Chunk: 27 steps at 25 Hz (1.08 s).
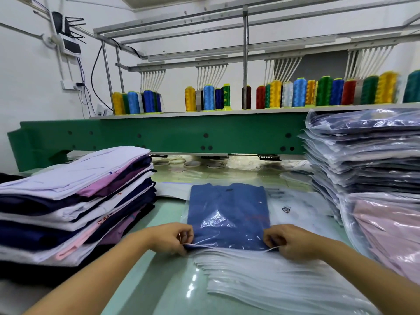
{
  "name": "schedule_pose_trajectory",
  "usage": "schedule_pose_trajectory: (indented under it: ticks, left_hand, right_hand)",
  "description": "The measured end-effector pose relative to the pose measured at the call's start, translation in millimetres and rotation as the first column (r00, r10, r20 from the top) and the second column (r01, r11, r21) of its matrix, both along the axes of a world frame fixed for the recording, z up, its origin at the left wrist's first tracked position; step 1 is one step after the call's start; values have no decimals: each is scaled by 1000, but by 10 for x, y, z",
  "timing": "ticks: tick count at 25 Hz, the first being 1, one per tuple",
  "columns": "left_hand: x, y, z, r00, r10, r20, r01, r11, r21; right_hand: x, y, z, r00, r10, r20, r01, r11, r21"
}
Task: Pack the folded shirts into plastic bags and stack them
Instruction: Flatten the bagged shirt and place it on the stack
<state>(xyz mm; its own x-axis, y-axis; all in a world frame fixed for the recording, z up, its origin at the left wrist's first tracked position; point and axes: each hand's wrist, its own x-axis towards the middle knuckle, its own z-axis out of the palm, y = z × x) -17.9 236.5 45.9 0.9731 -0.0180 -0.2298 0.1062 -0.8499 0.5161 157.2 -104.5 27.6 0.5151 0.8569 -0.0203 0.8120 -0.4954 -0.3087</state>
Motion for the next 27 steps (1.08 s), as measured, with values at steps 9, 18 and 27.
schedule_pose_trajectory:
  ticks: [9,18,27]
  left_hand:
    - [341,-30,151,959,180,217,-247,909,336]
    - [1589,-362,140,879,221,422,-396,833,387]
    - [2377,-149,-445,907,317,277,-401,854,333]
  right_hand:
    - [134,220,60,936,-335,-111,353,900,256]
    - [817,1268,156,847,-515,128,463,836,295]
    - [1566,1907,-238,901,-416,122,425,903,-56]
